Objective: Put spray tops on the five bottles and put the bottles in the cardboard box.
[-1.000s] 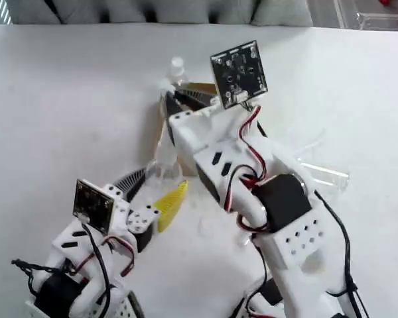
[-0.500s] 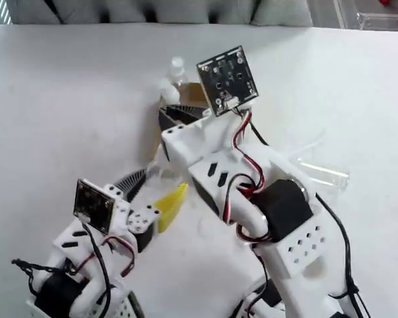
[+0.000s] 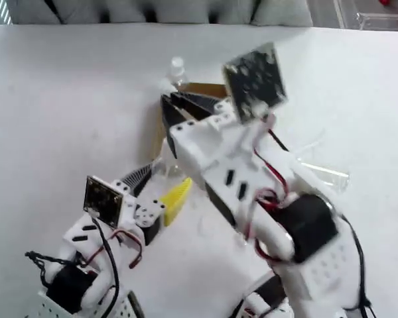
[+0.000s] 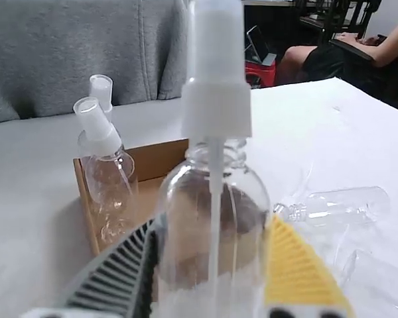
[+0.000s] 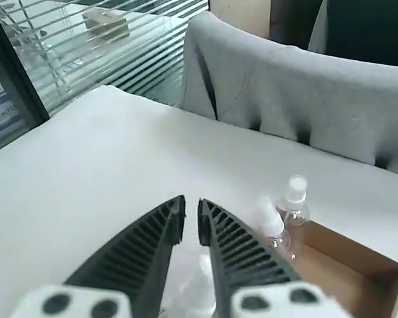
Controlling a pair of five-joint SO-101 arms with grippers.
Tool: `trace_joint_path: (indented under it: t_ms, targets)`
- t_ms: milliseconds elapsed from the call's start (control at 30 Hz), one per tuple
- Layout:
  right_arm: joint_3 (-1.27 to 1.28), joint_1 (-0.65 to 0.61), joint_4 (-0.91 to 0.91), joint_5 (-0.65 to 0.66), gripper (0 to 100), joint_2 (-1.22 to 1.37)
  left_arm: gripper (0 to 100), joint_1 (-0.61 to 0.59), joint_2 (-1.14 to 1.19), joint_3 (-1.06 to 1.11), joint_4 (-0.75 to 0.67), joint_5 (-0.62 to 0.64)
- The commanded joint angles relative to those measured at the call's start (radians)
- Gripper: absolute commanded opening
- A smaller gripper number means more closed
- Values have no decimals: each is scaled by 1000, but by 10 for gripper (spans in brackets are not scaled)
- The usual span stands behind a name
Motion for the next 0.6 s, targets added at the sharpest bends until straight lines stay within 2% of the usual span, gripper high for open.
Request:
trace_joint_path:
  t_ms: [0, 167, 300, 567]
  targets:
    - [-25, 12, 97, 5, 15, -108, 20, -70, -12, -6, -98, 0]
    - [129, 5, 162, 5, 15, -220, 20, -176, -10, -8, -193, 17]
    - [321, -5, 107, 11, 15, -343, 20, -203, -10, -14, -224, 123]
    - [713, -189, -15, 14, 15, -624, 20, -206, -10, -55, -238, 144]
